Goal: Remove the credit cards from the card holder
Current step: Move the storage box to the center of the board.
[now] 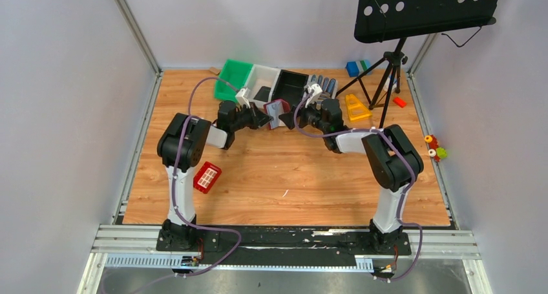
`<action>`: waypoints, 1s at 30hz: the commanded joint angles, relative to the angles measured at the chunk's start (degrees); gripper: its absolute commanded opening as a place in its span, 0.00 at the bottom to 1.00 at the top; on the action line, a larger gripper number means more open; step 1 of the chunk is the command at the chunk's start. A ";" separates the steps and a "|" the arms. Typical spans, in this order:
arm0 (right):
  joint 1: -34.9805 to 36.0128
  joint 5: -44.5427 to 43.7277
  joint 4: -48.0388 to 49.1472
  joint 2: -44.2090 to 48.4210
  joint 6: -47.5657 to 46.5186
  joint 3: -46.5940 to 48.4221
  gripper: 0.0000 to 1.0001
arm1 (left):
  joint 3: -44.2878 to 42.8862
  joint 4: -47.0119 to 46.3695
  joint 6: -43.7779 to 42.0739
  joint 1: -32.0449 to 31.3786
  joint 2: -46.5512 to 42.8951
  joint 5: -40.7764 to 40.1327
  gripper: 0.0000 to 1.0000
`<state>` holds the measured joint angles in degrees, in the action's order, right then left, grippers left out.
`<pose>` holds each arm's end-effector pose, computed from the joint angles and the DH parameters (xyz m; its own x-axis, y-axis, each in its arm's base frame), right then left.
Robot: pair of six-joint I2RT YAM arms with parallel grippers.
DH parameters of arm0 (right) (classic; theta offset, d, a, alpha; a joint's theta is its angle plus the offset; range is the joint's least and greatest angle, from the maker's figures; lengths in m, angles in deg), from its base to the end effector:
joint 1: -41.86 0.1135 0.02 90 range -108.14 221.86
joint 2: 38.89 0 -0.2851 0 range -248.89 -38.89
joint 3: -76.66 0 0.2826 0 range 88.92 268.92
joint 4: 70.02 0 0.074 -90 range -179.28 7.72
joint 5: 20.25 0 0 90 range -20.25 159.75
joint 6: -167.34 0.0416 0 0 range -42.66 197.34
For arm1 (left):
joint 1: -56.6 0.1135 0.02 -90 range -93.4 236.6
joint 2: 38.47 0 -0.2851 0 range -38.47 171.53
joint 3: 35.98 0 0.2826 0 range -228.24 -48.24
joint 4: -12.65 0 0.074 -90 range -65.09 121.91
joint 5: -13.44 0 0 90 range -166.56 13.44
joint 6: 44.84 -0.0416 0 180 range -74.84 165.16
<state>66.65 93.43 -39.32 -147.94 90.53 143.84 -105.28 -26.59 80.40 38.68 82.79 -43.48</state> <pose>0.3865 0.1969 0.1727 -0.3405 0.0729 -0.9374 -0.6820 0.6672 0.2996 0.4195 -0.1595 0.1107 -0.6122 -0.3102 -0.7274 0.5034 0.5565 -0.6610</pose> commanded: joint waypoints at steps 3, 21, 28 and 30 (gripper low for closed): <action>-0.37 -0.70 2.09 3.93 0.77 -1.28 0.73 | 0.71 -1.63 -0.28 0.69 -4.88 1.51 0.00; 0.76 -4.25 -10.20 19.72 6.51 -8.95 0.88 | 13.97 17.24 -1.23 -0.56 -26.26 0.62 0.00; 1.31 -4.14 -15.61 25.06 7.65 -12.06 0.87 | 18.82 19.58 -2.03 -2.39 -31.87 0.35 0.00; 1.38 -4.37 -17.13 26.59 7.78 -13.16 0.86 | 20.83 18.99 -1.60 -2.39 -32.72 0.99 0.00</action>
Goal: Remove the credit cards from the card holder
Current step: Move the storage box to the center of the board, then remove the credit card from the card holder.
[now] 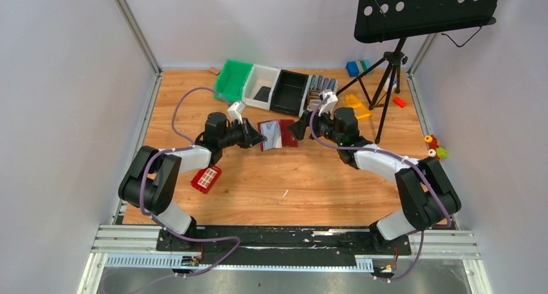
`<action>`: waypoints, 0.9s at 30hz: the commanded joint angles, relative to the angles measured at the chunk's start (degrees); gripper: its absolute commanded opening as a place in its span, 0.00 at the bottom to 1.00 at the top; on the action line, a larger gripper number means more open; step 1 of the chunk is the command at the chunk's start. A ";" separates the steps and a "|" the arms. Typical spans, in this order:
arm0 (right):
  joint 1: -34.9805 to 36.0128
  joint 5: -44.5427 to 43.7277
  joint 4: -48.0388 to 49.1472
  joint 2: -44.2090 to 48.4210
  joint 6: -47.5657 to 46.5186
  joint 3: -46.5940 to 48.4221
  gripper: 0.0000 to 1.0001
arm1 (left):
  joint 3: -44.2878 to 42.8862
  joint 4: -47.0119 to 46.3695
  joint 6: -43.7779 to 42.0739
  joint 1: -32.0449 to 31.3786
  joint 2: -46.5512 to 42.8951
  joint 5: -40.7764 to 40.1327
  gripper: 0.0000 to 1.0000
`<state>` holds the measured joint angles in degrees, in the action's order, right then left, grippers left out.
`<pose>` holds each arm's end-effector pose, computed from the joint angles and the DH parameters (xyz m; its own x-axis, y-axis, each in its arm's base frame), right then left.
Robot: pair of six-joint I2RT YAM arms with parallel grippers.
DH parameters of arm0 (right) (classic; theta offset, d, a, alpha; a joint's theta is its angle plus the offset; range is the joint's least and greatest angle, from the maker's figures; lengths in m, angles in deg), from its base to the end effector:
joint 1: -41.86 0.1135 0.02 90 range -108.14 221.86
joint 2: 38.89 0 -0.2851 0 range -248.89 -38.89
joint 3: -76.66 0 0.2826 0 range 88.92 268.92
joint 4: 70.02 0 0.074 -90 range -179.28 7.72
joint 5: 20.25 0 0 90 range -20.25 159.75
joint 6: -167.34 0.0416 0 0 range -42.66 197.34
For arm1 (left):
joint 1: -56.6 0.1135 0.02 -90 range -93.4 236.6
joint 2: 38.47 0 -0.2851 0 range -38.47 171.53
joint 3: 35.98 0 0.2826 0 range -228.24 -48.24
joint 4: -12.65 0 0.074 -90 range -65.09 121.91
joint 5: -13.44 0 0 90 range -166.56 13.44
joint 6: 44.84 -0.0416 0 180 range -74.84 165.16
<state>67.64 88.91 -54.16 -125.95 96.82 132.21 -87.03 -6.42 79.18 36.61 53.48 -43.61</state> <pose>0.3141 0.1669 0.2200 -0.4609 0.1272 -0.8783 -0.5746 0.7114 0.4046 0.3159 -0.1390 0.1729 -0.7156 -0.2393 -0.6562 0.4355 0.5817 -0.6870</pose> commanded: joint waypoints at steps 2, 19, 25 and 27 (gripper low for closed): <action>0.62 -0.36 -3.76 5.83 1.47 -2.55 0.84 | 4.39 -2.61 0.05 -0.52 -3.48 2.22 0.00; 15.15 -14.27 -19.76 0.13 -3.65 6.68 0.86 | 8.90 -7.45 1.24 -3.30 -1.39 4.32 0.00; 15.54 -26.75 -31.44 -4.99 -5.25 11.11 0.65 | 9.52 -8.33 0.72 -3.37 -1.41 3.97 0.00; 15.41 -30.59 -33.19 -4.54 -5.57 10.42 0.58 | 9.33 -8.22 0.70 -3.30 -1.27 4.05 0.00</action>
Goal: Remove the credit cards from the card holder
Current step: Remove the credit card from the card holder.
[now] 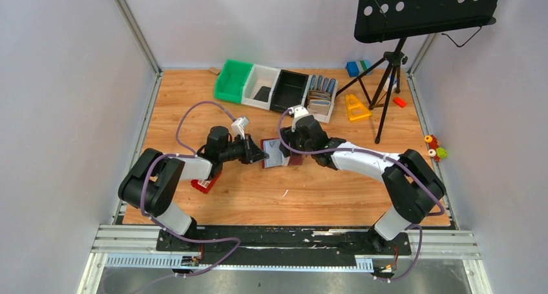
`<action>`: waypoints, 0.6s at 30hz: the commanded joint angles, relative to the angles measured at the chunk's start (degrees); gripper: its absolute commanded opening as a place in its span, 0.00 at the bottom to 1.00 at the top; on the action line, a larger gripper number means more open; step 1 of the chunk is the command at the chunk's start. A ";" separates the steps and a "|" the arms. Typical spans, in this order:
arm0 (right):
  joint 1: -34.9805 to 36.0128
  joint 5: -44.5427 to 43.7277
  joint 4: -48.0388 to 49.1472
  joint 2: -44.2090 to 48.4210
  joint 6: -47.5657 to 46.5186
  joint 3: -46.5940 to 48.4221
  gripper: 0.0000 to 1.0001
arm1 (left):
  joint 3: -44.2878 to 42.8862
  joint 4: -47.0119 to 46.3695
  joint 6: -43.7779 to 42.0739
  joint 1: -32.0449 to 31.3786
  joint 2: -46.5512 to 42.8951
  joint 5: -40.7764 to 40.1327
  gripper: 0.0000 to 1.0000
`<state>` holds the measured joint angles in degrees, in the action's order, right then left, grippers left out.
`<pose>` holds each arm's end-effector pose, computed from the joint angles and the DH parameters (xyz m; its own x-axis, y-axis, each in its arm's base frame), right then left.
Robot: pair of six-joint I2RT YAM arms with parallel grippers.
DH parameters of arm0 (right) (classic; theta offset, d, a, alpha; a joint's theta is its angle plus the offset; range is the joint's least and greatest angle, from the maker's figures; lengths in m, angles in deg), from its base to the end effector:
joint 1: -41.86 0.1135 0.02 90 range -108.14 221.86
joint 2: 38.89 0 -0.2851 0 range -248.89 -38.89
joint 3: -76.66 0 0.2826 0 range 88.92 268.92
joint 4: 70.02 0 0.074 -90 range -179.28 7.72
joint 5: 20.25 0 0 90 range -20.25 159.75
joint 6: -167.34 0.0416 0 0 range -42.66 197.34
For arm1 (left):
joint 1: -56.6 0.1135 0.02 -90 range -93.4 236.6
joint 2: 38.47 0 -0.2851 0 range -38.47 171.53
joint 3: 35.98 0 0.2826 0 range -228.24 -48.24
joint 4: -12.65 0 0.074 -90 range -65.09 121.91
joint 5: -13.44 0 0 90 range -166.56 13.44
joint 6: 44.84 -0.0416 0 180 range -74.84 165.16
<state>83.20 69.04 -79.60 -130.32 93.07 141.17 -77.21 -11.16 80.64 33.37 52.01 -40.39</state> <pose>0.2797 0.2453 0.2018 -0.6069 -0.1729 -0.7758 -0.5075 0.8355 0.2108 0.2697 -0.1425 0.1383 -0.7905 -0.1706 -0.5882 0.4290 0.5312 -0.7306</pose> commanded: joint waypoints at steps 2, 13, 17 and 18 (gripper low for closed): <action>-0.62 -13.55 -8.38 1.02 -1.70 -0.08 0.53 | -0.66 -3.45 -0.75 -0.09 0.47 0.84 0.00; -4.86 -3.67 -10.12 5.72 -2.57 -0.72 0.56 | -1.57 -3.49 -0.65 -0.09 1.91 2.02 0.00; -4.69 4.75 -12.62 7.61 -2.37 2.75 0.58 | -1.99 -3.63 0.06 -0.07 2.95 2.57 0.00; -4.53 6.17 -12.41 8.46 -1.98 3.01 0.57 | -2.06 -3.71 0.24 -0.07 3.29 2.76 0.00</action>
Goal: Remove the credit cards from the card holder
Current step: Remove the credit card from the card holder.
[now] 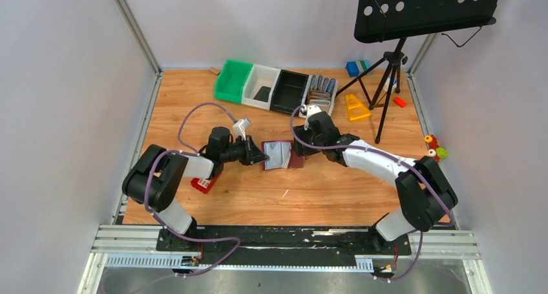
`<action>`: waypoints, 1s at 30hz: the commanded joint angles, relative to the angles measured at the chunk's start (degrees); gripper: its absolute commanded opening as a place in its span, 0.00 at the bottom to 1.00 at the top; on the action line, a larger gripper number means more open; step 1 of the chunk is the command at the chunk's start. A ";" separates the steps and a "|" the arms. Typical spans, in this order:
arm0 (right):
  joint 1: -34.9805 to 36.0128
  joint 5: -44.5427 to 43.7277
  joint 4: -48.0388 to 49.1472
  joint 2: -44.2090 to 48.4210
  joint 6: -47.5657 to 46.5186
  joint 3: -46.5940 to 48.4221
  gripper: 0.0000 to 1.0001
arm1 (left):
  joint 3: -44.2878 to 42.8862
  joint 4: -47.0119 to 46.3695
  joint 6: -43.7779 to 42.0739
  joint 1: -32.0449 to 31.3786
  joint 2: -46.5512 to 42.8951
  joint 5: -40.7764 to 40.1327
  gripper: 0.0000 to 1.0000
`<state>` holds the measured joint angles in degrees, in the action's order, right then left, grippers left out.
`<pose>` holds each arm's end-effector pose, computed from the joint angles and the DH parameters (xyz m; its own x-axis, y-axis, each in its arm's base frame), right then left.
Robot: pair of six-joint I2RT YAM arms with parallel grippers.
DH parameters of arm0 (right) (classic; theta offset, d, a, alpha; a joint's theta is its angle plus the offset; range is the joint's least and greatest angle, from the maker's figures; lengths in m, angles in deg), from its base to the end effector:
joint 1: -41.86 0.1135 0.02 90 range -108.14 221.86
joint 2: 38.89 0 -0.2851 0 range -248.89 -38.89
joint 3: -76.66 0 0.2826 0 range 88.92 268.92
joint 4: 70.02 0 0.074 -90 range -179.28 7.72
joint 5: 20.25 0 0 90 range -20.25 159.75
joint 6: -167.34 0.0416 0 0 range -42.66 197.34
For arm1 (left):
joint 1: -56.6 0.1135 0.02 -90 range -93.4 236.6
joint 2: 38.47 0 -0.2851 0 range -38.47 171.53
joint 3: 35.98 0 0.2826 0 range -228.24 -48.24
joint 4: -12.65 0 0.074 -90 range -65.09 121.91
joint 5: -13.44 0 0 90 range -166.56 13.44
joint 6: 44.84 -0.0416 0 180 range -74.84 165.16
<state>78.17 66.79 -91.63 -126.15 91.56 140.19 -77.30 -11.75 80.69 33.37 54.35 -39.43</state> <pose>0.2803 0.2033 0.2024 -0.6937 -0.2053 -0.6904 -0.4041 0.9044 0.1371 0.2707 -0.1435 0.1283 -0.8104 -0.1564 -0.5647 0.4145 0.5282 -0.7411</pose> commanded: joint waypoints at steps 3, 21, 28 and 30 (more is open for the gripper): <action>2.25 10.99 -0.09 6.18 -0.19 5.33 0.57 | -2.04 -3.80 0.55 -0.07 1.34 2.09 0.00; 0.47 18.15 3.66 -11.66 5.36 9.51 0.37 | -2.66 -3.40 0.73 -0.07 2.99 2.37 0.00; -2.03 17.15 6.45 -13.00 5.10 6.01 0.27 | -4.20 0.45 0.18 -0.07 3.92 2.62 0.00; -2.70 18.06 6.36 -14.58 5.17 6.04 0.20 | -4.74 2.25 -0.46 -0.07 4.03 2.43 0.00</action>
<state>76.01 83.90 -88.39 -138.46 96.39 146.22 -79.75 -11.62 81.26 33.37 57.91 -37.82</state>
